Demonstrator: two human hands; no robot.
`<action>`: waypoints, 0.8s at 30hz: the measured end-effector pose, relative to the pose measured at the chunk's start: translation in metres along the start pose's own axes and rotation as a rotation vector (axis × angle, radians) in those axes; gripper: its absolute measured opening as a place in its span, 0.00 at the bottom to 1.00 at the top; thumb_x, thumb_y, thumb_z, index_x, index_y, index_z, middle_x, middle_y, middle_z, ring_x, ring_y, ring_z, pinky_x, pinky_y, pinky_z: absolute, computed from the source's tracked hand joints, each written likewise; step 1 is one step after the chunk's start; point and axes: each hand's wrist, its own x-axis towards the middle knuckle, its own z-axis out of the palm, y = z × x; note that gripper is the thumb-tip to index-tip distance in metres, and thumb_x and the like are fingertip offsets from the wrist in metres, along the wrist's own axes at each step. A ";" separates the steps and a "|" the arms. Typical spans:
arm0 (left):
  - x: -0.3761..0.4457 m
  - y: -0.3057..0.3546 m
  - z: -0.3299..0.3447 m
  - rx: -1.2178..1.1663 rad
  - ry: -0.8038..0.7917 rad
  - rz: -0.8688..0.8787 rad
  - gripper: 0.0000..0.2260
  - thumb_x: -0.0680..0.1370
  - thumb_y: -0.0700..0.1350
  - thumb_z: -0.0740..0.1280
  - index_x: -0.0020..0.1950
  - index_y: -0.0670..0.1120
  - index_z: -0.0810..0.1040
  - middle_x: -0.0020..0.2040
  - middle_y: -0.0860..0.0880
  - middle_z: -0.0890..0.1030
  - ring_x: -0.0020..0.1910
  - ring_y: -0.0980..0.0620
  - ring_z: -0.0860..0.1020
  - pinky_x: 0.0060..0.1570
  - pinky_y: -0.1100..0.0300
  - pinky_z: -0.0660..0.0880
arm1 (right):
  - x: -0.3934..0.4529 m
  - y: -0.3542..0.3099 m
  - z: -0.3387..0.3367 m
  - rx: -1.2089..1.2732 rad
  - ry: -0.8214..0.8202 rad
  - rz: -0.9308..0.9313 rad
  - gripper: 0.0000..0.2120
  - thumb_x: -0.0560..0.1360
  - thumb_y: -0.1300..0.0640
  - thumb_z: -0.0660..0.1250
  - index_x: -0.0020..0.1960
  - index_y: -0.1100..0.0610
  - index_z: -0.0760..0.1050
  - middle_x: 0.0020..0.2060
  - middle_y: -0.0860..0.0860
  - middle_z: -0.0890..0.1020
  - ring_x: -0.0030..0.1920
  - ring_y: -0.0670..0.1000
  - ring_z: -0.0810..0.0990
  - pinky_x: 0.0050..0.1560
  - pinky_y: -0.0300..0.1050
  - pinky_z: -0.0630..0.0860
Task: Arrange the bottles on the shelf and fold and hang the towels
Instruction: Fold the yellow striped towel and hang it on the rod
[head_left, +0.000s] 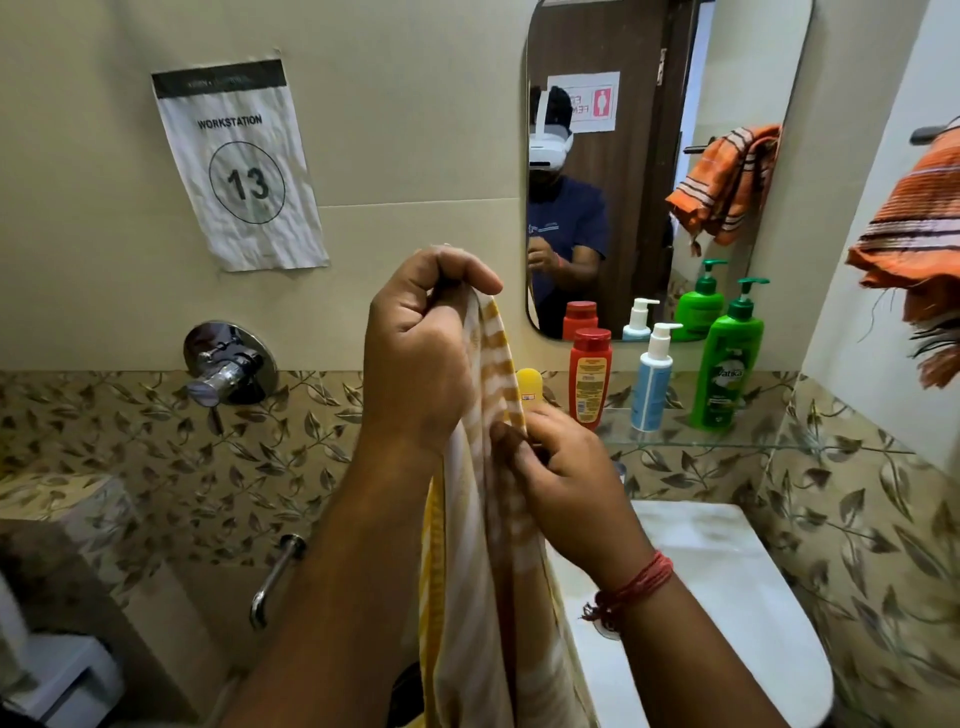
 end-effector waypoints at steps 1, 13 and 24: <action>0.002 0.001 -0.002 -0.013 0.001 0.003 0.19 0.69 0.32 0.54 0.39 0.52 0.79 0.39 0.60 0.80 0.45 0.59 0.78 0.49 0.67 0.73 | 0.000 0.004 -0.002 0.164 -0.071 0.040 0.10 0.81 0.55 0.61 0.52 0.57 0.81 0.47 0.49 0.81 0.49 0.49 0.79 0.51 0.45 0.78; 0.011 -0.019 -0.028 -0.012 0.004 -0.061 0.20 0.75 0.32 0.56 0.38 0.54 0.80 0.38 0.61 0.80 0.43 0.59 0.78 0.45 0.69 0.74 | -0.005 0.027 -0.046 -0.054 -0.616 0.200 0.15 0.80 0.46 0.63 0.57 0.52 0.83 0.60 0.41 0.80 0.61 0.43 0.78 0.63 0.48 0.75; 0.013 -0.008 -0.033 -0.041 -0.046 0.003 0.19 0.70 0.33 0.54 0.40 0.53 0.79 0.38 0.61 0.81 0.45 0.61 0.79 0.53 0.66 0.76 | -0.032 -0.011 0.047 -0.445 0.158 -0.193 0.12 0.78 0.55 0.63 0.58 0.54 0.80 0.61 0.51 0.76 0.61 0.52 0.74 0.59 0.45 0.77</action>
